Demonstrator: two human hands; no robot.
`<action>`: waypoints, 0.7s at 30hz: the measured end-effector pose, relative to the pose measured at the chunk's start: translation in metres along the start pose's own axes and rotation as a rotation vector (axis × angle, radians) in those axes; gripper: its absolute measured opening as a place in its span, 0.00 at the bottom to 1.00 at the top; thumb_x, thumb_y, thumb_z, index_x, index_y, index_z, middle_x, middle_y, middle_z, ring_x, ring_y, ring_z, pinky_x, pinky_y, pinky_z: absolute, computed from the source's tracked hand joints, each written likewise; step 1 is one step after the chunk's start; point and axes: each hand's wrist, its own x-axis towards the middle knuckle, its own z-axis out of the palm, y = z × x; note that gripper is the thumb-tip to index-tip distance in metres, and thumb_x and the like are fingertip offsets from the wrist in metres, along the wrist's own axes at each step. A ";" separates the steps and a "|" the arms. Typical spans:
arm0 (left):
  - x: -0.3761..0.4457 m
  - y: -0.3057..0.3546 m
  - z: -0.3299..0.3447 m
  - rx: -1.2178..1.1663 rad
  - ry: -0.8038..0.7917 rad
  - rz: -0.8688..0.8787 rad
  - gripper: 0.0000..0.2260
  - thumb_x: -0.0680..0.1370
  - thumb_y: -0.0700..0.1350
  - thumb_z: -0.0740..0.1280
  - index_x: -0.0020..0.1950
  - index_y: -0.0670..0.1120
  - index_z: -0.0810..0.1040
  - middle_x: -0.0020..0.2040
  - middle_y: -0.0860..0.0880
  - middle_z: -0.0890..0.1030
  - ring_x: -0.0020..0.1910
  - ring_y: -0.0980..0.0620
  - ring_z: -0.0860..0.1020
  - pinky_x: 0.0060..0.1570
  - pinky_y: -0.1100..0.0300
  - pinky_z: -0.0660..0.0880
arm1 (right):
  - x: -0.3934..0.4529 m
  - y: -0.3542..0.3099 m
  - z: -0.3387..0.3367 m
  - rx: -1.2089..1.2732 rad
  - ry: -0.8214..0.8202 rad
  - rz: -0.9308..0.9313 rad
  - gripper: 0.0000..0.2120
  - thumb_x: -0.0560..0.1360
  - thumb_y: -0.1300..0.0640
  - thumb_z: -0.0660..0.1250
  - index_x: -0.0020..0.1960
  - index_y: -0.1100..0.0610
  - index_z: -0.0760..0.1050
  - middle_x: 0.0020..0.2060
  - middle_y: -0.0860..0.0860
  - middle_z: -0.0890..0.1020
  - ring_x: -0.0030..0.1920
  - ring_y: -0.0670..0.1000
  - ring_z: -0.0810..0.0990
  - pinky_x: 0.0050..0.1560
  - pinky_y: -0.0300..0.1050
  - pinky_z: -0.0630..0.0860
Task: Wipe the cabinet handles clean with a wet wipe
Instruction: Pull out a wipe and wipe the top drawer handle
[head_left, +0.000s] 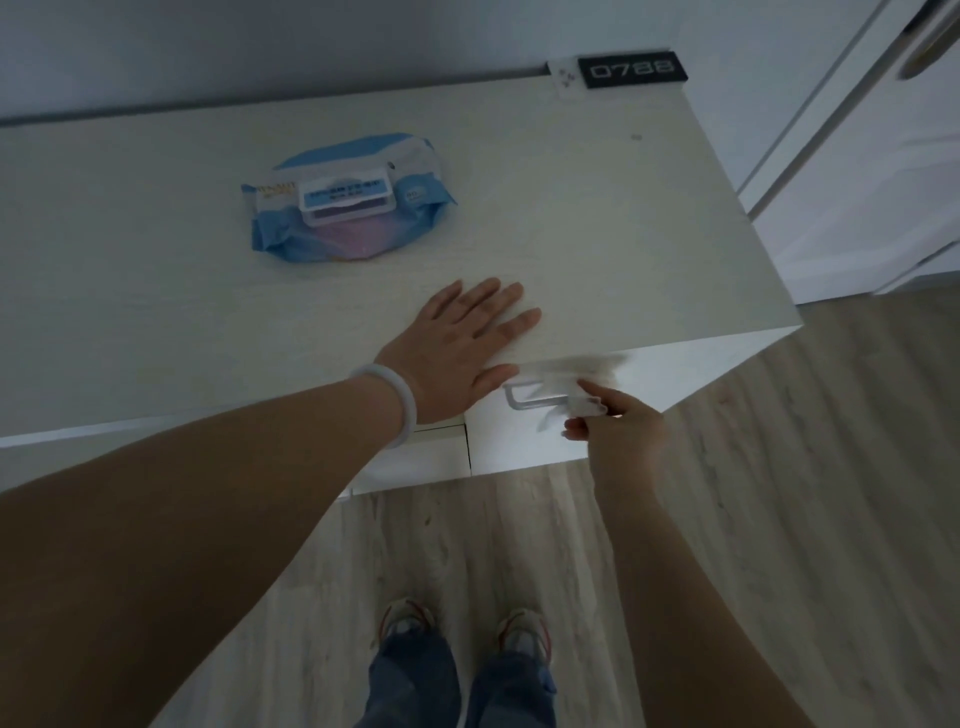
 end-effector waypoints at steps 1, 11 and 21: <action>0.000 0.000 0.000 0.001 0.000 0.000 0.28 0.82 0.60 0.45 0.80 0.53 0.52 0.81 0.47 0.53 0.79 0.45 0.53 0.76 0.43 0.53 | -0.005 -0.001 0.007 -0.010 -0.036 -0.009 0.23 0.70 0.74 0.60 0.55 0.55 0.83 0.39 0.55 0.85 0.32 0.48 0.83 0.33 0.31 0.74; -0.001 0.000 -0.002 0.009 0.004 0.002 0.28 0.82 0.60 0.46 0.80 0.52 0.52 0.80 0.47 0.54 0.79 0.45 0.54 0.76 0.44 0.54 | 0.002 0.003 -0.004 0.187 0.004 0.056 0.20 0.71 0.75 0.63 0.52 0.57 0.84 0.37 0.55 0.85 0.30 0.50 0.80 0.39 0.42 0.81; -0.001 0.001 -0.003 0.014 -0.028 -0.007 0.29 0.81 0.61 0.42 0.80 0.53 0.48 0.81 0.47 0.49 0.80 0.46 0.49 0.76 0.44 0.51 | -0.027 -0.001 0.027 -0.104 -0.353 -0.131 0.19 0.72 0.69 0.68 0.60 0.56 0.80 0.44 0.47 0.85 0.41 0.47 0.85 0.46 0.35 0.79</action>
